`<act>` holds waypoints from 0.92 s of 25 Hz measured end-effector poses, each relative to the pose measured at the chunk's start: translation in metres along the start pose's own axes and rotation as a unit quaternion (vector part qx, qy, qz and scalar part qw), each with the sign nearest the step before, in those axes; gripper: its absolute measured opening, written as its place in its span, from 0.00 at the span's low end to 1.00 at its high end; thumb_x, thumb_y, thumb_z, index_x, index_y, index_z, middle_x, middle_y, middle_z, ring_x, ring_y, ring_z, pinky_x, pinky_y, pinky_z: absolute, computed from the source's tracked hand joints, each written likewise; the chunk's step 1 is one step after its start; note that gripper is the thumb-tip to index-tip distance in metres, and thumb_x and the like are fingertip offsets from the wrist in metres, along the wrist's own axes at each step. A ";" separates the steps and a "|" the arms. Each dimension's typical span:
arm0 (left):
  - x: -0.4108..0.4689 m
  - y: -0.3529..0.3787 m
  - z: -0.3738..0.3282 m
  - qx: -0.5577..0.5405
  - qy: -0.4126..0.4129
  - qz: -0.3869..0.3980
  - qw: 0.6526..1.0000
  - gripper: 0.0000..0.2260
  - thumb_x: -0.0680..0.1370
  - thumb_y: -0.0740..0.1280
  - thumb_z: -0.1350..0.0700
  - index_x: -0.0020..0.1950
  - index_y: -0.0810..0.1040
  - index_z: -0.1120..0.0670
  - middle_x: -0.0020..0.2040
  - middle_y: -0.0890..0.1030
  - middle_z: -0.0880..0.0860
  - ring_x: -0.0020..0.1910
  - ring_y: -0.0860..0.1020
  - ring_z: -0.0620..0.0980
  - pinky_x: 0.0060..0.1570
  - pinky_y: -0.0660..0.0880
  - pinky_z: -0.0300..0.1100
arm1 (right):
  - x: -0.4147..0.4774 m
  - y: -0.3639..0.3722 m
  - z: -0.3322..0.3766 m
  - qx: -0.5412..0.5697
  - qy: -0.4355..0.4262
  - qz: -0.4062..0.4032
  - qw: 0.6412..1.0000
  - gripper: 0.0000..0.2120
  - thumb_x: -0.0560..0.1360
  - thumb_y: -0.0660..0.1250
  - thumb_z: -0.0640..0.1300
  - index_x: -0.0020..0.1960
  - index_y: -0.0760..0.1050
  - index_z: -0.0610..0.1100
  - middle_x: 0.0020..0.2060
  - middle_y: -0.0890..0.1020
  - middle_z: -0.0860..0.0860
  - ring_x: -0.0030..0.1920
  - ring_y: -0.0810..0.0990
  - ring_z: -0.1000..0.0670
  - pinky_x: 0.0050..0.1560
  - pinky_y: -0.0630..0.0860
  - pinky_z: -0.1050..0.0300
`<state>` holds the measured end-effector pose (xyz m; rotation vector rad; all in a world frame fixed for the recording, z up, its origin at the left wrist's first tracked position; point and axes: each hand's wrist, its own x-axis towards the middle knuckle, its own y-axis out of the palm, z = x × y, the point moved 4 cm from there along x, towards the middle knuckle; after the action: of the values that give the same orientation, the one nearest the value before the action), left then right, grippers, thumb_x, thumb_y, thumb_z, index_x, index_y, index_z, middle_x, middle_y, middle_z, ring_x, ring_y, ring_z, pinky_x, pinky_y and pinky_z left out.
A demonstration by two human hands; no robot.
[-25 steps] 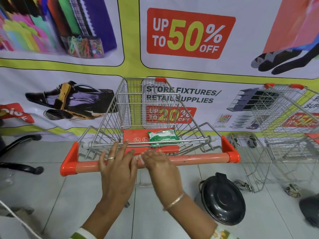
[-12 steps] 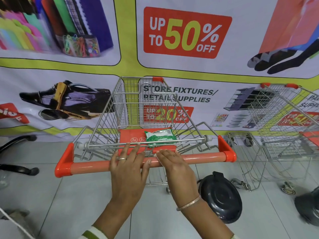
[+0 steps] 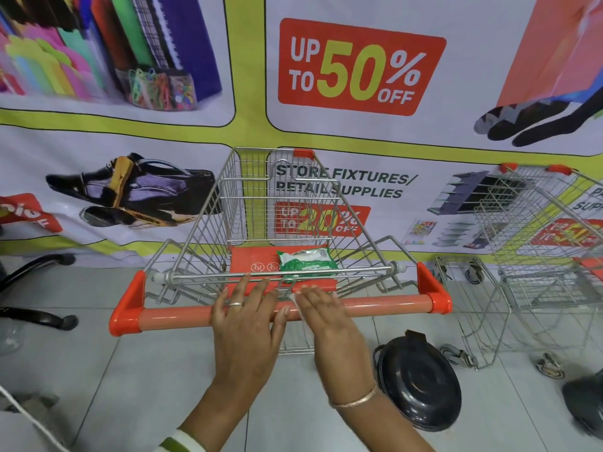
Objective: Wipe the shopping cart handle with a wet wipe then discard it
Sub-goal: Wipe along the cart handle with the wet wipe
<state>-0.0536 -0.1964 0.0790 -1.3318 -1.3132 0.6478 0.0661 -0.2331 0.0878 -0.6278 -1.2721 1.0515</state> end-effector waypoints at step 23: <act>0.001 -0.001 -0.002 -0.002 0.003 -0.017 1.000 0.26 0.81 0.46 0.45 0.51 0.82 0.54 0.53 0.83 0.52 0.61 0.75 0.58 0.60 0.62 0.54 | 0.006 -0.002 0.007 -0.024 0.007 -0.010 1.000 0.20 0.66 0.56 0.37 0.52 0.81 0.42 0.47 0.84 0.48 0.50 0.82 0.48 0.58 0.74 0.53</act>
<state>-0.0523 -0.1961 0.0809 -1.3122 -1.3307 0.6181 0.0597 -0.2299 0.0938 -0.6571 -1.2929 1.0016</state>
